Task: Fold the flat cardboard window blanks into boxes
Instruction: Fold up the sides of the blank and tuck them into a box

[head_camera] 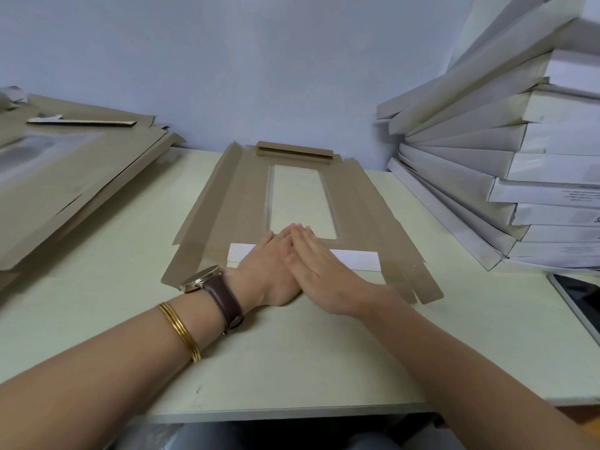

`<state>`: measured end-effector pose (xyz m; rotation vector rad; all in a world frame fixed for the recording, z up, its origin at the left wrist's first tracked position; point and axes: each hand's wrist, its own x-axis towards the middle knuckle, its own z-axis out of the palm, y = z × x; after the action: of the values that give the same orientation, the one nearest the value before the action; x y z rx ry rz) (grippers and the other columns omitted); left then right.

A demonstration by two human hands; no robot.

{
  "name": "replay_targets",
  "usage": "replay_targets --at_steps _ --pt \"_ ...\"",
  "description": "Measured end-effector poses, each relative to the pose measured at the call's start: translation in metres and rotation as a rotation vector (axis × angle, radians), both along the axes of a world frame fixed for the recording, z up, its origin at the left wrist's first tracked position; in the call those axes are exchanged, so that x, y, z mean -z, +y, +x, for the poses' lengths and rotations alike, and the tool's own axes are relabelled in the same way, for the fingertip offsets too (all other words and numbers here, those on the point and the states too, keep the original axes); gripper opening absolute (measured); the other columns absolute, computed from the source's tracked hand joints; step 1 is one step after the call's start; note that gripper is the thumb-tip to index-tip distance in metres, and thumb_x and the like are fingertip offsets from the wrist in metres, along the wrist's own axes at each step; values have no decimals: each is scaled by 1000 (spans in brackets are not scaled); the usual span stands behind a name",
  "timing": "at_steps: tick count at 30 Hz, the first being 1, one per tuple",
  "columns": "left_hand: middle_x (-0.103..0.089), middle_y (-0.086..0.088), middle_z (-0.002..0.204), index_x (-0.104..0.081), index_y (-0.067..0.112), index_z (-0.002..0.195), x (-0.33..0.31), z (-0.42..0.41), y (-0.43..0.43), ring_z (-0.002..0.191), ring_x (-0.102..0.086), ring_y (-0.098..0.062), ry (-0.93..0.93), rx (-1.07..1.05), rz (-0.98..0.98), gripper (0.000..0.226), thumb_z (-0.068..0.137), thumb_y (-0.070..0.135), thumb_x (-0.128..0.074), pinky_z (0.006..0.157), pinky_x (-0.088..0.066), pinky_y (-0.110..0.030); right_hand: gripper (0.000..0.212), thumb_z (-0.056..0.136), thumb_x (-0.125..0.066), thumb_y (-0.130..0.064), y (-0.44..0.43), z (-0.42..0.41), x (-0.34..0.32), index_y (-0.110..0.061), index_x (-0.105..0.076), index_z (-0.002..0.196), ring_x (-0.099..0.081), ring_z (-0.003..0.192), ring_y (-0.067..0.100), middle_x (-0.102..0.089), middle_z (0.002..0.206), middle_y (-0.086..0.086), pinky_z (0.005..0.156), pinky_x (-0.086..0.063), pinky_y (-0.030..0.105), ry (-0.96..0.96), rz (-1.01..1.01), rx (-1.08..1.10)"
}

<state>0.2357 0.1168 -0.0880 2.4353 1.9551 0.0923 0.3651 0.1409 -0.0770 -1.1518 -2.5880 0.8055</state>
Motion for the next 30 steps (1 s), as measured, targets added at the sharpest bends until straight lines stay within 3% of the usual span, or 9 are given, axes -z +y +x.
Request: replay_targets --at_steps 4,14,24,30 --pt "-7 -5 161 -5 12 154 2 -3 3 149 0 -19 31 37 17 63 100 35 -28 119 -10 -38 74 98 -18 -59 2 -3 0 -16 5 154 12 145 0 7 162 -10 119 6 24 18 -100 -1" --pt "10 -7 161 9 10 153 -1 -4 3 148 11 -17 -22 -57 -141 64 102 41 -15 121 3 -34 71 99 -11 -57 19 20 6 -14 7 154 13 147 5 9 162 -3 120 4 30 -266 64 -40" --pt "14 -6 161 12 6 151 -7 -28 -4 148 15 -16 -10 -173 -246 81 96 62 -11 121 4 -33 85 91 -11 -69 34 53 4 -14 7 154 14 147 7 12 162 -2 117 7 29 -393 100 47" --pt "15 -5 161 12 7 152 -11 -41 -12 147 15 -15 -33 -197 -256 81 96 61 -12 121 5 -33 104 73 -1 -80 41 79 1 -16 9 154 16 146 5 15 161 -4 118 5 29 -428 92 98"
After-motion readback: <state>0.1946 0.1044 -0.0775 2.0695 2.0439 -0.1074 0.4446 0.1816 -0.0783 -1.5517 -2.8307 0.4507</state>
